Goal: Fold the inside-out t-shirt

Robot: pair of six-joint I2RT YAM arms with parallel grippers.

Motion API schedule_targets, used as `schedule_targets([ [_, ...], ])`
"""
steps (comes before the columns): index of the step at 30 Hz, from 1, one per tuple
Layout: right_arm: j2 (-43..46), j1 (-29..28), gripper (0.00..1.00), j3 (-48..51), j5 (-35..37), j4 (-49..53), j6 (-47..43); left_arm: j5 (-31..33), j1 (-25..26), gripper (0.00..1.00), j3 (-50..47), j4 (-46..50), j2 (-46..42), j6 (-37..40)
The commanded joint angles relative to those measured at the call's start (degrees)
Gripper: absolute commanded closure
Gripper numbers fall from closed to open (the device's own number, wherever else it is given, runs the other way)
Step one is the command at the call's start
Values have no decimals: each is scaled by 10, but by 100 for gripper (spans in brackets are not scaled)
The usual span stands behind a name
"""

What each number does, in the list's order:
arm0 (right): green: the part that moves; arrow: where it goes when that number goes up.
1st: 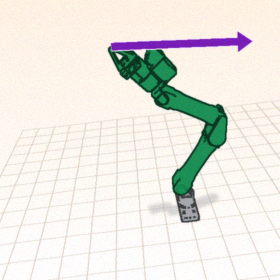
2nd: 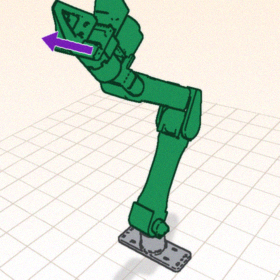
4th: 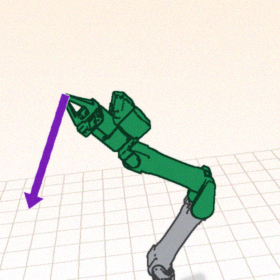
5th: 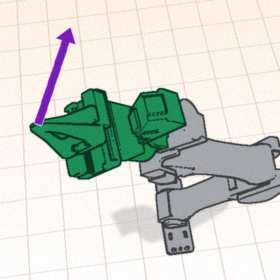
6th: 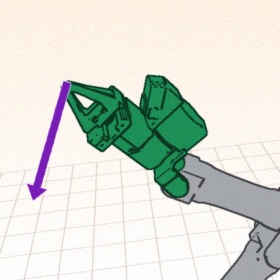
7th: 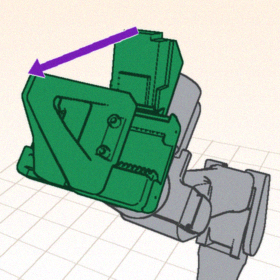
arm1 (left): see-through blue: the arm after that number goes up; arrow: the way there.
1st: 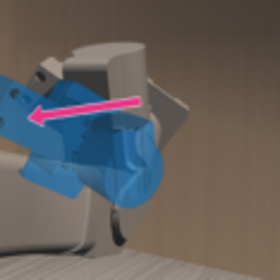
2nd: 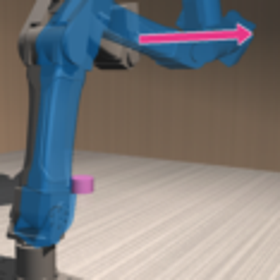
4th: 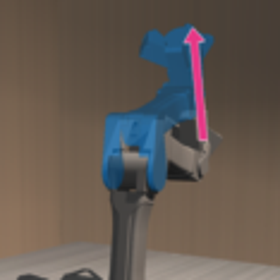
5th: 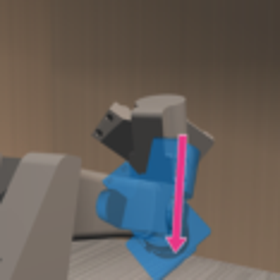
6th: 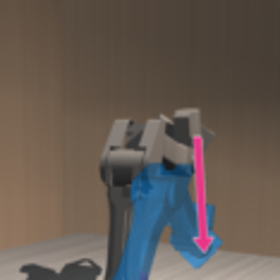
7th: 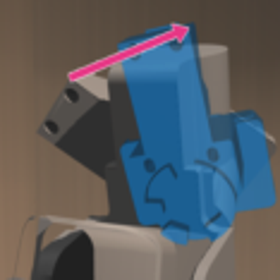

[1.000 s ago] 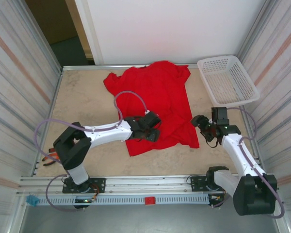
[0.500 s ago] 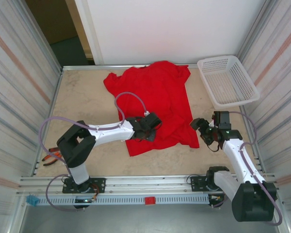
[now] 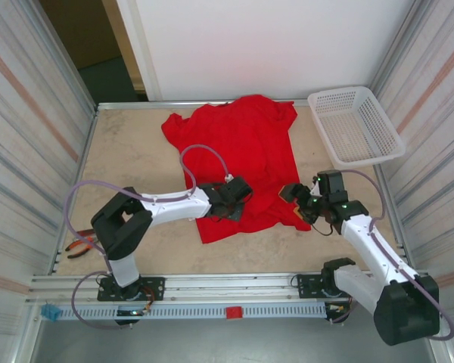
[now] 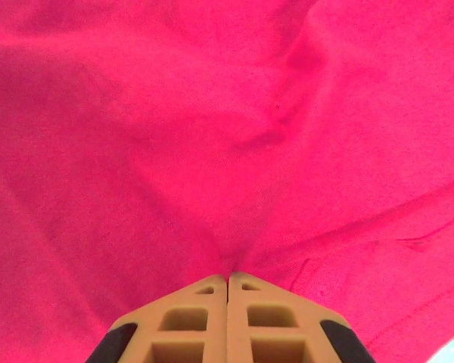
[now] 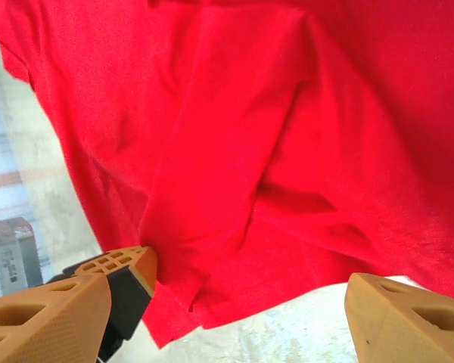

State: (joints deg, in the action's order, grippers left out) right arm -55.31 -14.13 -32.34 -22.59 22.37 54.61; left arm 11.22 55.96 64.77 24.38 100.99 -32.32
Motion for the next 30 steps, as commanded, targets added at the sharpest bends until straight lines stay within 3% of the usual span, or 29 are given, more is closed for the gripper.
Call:
schedule_targets([
  [1, -28, -45, 21, -3, 22, -55, 60, 14, 2, 100, 17, 20, -62, 6],
  [14, -115, -172, 8, 2, 115, -190, 215, 4, 2, 100, 24, 31, -130, 5],
  [19, -137, -201, 6, 26, 153, -281, 283, -4, 2, 100, 16, 28, -144, 2],
  [30, -191, -245, 1, 34, 227, -373, 382, -12, 2, 100, -10, 11, -179, -14],
])
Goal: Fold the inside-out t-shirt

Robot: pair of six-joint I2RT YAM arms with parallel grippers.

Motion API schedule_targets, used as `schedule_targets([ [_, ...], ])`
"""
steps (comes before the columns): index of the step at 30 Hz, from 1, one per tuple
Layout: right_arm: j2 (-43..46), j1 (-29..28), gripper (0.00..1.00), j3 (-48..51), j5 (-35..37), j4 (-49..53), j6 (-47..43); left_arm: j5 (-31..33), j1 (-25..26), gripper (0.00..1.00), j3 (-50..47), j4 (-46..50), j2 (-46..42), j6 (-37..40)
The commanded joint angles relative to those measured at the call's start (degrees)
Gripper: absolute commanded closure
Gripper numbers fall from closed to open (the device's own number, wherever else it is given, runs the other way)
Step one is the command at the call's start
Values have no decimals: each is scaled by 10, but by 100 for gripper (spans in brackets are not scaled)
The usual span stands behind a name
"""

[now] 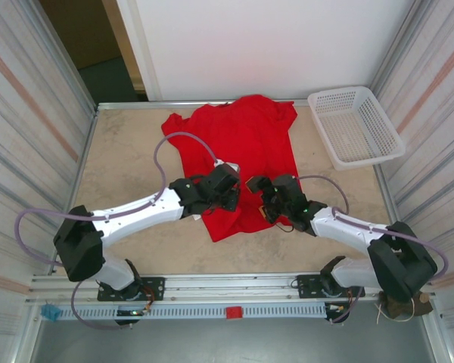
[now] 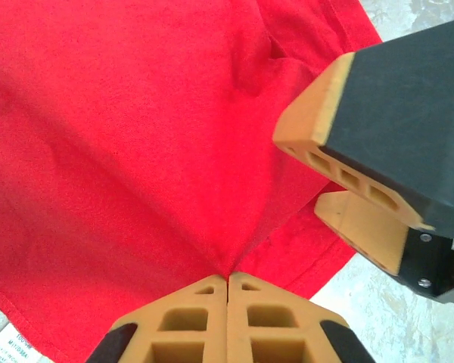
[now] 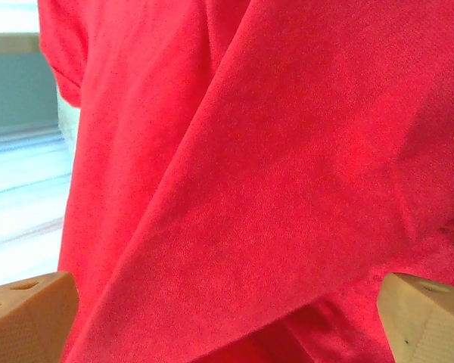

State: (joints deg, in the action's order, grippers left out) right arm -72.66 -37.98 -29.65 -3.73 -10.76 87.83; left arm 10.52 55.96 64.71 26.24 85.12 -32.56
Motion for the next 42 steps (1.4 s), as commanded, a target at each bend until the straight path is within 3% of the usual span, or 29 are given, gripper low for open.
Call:
schedule_targets([
  [1, -27, -9, 1, 6, 45, -55, 55, -7, 2, 100, -11, -8, -22, -13],
  [4, -62, -10, 2, -7, 48, -78, 60, -12, 2, 100, -14, -12, -28, -15],
  [6, -81, -9, 13, -15, 43, -94, 61, -11, 2, 100, -16, -11, -32, -14],
  [7, -87, -9, 24, -18, 38, -103, 60, -10, 2, 100, -18, -12, -33, -12],
  [9, -89, -9, 62, -22, 30, -107, 55, -9, 2, 100, -24, -14, -38, -4],
  [10, -86, -9, 87, -28, 26, -96, 49, -8, 1, 100, -30, -18, -41, 2],
  [11, -80, -9, 100, -34, 21, -79, 40, -4, 2, 100, -38, -25, -45, 9],
  [13, -66, -7, 100, -41, 12, -55, 28, 10, 1, 97, -55, -37, -57, 32],
  [18, -26, -2, 100, -63, -2, 1, 5, 42, 1, 42, -118, -91, -89, 119],
  [22, -12, 1, 100, -90, -15, 37, -17, 31, 7, 26, -159, -146, -103, 156],
  [31, -4, 1, 100, -109, -30, 49, -18, 76, 69, 18, -169, -237, -49, 181],
  [40, 13, 1, 100, -113, -31, 57, -13, 157, 78, 14, -145, -326, 52, 187],
  [42, 16, 0, 100, -113, -35, 57, -10, 173, 73, 17, -132, -322, 70, 186],
])
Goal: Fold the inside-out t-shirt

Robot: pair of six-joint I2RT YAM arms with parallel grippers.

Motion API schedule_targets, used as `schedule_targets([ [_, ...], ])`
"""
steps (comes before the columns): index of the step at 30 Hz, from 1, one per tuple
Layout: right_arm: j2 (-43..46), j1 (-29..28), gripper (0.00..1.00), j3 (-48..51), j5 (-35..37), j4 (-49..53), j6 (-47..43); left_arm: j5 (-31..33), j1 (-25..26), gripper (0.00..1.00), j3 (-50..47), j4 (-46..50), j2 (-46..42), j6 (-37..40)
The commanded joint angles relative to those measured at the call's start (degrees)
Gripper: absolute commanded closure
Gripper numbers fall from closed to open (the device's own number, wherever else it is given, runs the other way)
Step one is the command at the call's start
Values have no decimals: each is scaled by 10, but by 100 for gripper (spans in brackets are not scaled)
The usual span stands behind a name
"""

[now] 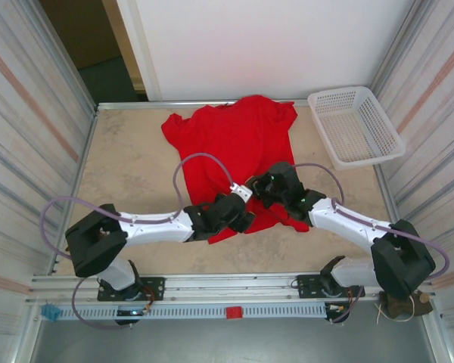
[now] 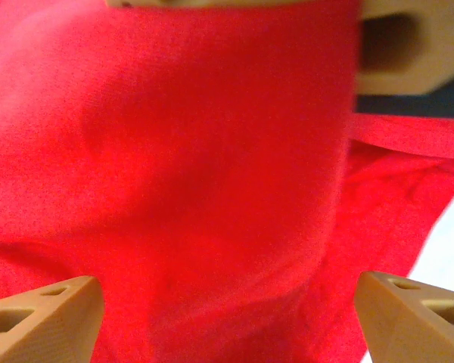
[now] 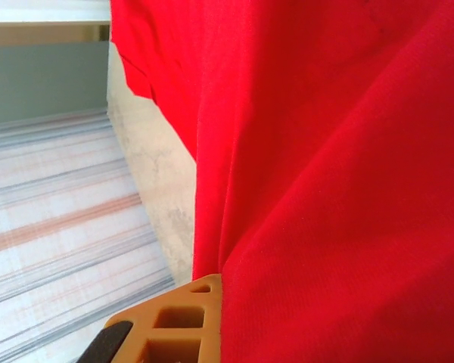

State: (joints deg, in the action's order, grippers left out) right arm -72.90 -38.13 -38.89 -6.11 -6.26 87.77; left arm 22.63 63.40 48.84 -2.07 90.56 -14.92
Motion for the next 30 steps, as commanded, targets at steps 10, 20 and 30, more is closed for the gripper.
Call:
schedule_targets([
  [10, 84, 22, 38, -10, -20, 61, -53, -107, -80, 100, 123, 98, -33, 29],
  [20, 266, -68, 73, 124, 77, 89, -122, -210, -116, 100, 288, 303, -29, 37],
  [30, 229, -121, 100, 166, 188, 9, -177, -254, -116, 100, 317, 354, -45, 62],
])
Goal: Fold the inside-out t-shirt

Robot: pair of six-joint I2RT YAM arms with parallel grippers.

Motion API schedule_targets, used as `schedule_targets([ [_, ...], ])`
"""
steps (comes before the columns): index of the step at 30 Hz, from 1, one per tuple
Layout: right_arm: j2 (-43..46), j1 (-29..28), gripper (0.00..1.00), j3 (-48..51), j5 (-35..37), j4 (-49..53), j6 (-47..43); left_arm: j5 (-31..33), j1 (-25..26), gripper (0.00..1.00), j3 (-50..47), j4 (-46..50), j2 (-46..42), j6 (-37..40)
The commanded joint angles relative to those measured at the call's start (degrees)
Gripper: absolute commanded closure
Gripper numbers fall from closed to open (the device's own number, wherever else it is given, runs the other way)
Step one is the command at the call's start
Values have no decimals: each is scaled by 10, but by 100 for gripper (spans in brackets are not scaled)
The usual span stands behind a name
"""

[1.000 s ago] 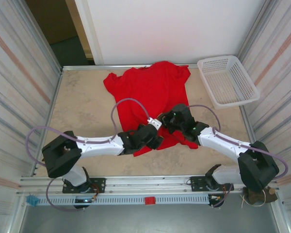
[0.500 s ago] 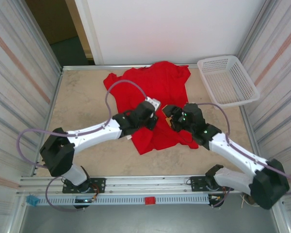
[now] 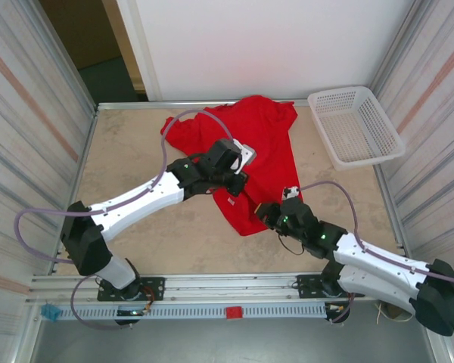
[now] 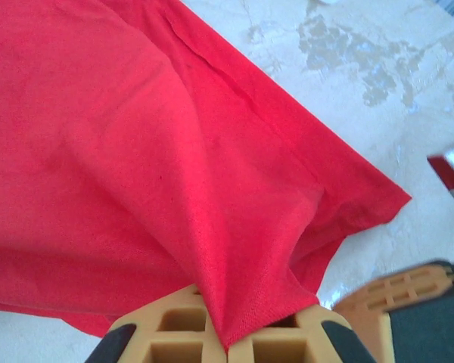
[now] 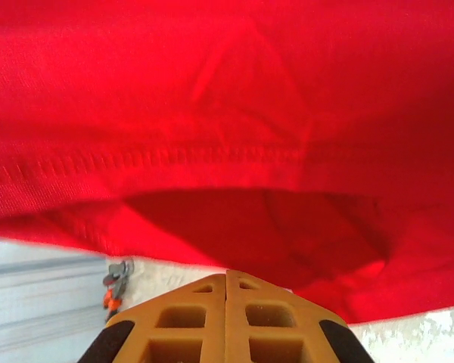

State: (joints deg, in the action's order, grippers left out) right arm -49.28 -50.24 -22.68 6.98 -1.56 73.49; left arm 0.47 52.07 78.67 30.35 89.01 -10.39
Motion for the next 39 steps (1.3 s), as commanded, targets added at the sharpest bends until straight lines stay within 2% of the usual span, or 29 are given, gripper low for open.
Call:
schedule_targets([
  [1, -17, 6, 100, 3, 57, -45, -36, -42, -3, 100, 19, 33, -33, 17],
  [7, -104, 29, 100, -23, 32, -114, -58, -64, -2, 100, 15, 31, -45, -10],
  [9, -126, 14, 100, -33, 36, -122, -59, -57, -2, 100, 19, 31, -45, -22],
  [14, -163, -44, 100, -27, 101, -145, -82, -58, -2, 100, 45, 47, -33, -29],
  [19, -236, -49, 100, -17, 127, -246, -89, -83, -2, 100, 68, 55, -37, -34],
  [22, -282, -61, 100, -20, 118, -323, -85, -91, -2, 100, 83, 64, -39, -31],
  [25, -322, -71, 100, -29, 118, -343, -70, -99, -2, 100, 90, 73, -44, -26],
  [31, -401, -37, 100, -34, 143, -421, 20, -122, -2, 100, 76, 75, -63, -21],
  [36, -442, 8, 100, -43, 144, -479, 60, -144, -2, 100, 74, 93, -86, -2],
  [39, -467, 16, 100, -53, 155, -505, 82, -162, -2, 100, 76, 96, -95, 1],
])
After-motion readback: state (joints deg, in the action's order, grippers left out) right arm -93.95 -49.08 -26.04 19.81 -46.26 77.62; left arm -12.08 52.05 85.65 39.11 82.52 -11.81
